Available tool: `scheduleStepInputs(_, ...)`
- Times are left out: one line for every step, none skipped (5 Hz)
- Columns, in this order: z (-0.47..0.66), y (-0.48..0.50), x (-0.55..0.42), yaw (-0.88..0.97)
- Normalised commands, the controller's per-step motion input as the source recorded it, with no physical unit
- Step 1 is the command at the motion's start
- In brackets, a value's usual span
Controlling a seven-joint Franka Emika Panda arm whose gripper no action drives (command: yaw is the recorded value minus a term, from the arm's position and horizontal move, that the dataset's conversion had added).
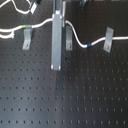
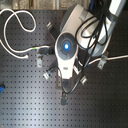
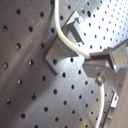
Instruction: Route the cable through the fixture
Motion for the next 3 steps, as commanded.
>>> scheduleStepInputs(-0.75, -0.008, 0.011, 0.34)
scheduleStepInputs(-0.75, -0.038, 0.069, 0.31)
scheduleStepInputs(-0.06, -0.035, 0.162, 0.00)
